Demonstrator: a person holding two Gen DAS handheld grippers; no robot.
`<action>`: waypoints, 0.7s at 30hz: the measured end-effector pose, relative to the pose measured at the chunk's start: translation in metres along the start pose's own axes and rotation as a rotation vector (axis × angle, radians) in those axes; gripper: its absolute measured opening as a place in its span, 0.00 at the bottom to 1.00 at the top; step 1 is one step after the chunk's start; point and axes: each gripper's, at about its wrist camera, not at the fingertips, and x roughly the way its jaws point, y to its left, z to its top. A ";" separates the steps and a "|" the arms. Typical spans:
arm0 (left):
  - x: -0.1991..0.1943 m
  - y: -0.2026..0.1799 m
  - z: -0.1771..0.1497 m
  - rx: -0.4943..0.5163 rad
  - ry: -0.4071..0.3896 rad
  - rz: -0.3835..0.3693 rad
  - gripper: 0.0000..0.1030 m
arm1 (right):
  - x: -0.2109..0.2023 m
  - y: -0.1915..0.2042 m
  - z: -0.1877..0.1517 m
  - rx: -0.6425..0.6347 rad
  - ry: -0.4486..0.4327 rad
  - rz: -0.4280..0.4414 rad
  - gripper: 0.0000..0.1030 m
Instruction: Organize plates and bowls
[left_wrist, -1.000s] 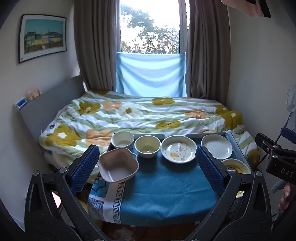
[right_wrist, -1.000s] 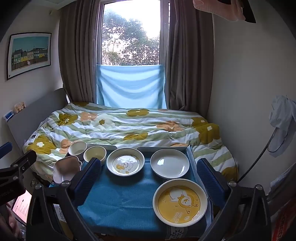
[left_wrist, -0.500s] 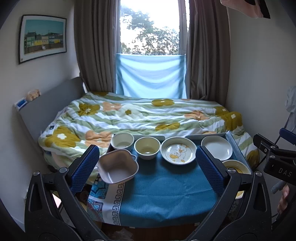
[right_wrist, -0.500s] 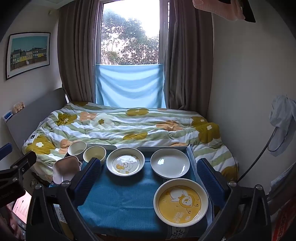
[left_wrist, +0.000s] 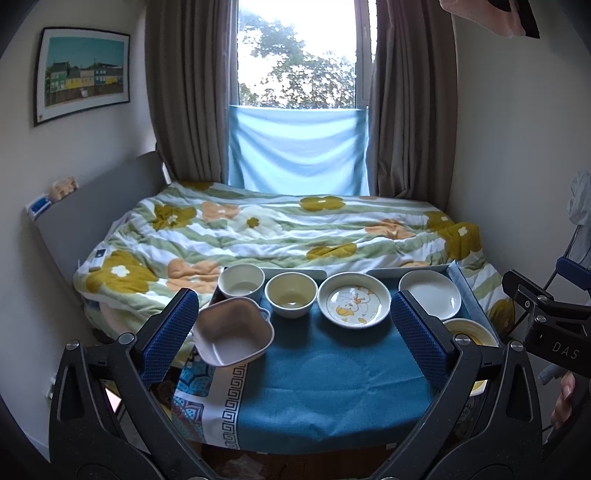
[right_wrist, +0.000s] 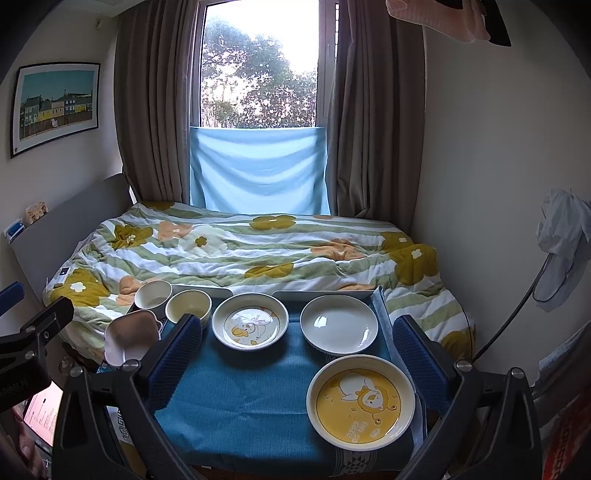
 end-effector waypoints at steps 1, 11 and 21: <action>0.000 0.000 0.000 0.000 -0.001 0.001 1.00 | 0.000 0.000 0.000 -0.001 0.000 0.001 1.00; -0.001 0.004 0.000 -0.005 0.000 0.004 1.00 | 0.000 0.002 0.001 -0.003 0.004 0.006 1.00; -0.001 0.005 0.000 -0.005 0.003 0.006 1.00 | 0.000 0.002 0.002 -0.004 0.006 0.005 1.00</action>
